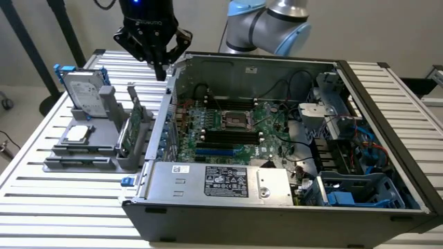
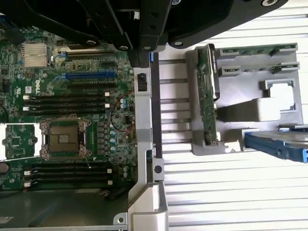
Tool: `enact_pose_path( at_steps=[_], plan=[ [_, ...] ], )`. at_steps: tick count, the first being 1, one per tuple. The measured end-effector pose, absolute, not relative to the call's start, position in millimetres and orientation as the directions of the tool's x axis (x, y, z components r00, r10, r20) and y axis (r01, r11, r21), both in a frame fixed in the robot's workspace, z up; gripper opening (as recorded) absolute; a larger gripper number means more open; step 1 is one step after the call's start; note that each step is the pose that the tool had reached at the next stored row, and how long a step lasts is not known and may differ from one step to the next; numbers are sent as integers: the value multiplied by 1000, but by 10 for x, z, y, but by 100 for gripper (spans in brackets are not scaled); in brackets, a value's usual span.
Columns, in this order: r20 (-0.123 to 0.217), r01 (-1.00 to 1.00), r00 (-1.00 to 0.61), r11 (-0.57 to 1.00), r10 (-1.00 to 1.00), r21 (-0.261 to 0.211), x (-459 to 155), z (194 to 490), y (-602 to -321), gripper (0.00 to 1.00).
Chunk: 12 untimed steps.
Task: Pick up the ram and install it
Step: 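Reach for the ram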
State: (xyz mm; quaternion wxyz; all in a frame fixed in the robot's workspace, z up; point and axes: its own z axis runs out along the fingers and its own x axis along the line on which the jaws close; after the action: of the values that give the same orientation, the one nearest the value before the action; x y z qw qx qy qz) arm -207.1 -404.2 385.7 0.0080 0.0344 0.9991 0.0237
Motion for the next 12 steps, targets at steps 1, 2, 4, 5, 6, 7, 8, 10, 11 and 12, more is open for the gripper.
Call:
enact_pose_path(
  at_steps=[1,2,4,5,6,7,8,10,11,12],
  plan=[
    [-13,68,-998,997,69,48,-2105,3850,-4049,11],
    [-11,68,-998,997,69,47,-2135,3843,-4056,11],
    [-7,69,-998,997,69,47,-2190,3829,-4079,11],
    [-5,69,-998,997,69,47,-2217,3823,-4091,11],
    [-4,69,-998,997,69,46,-2245,3816,-4102,11],
    [-2,69,-998,997,69,46,-2274,3809,-4113,11],
    [-1,69,-998,997,69,46,-2308,3802,-4126,11],
    [-1,69,-998,997,69,46,-2389,3793,-4154,11],
    [-1,69,-998,997,69,46,-2438,3790,-4168,11],
    [-1,69,-998,997,69,46,-2483,3787,-4181,11]
  ],
)
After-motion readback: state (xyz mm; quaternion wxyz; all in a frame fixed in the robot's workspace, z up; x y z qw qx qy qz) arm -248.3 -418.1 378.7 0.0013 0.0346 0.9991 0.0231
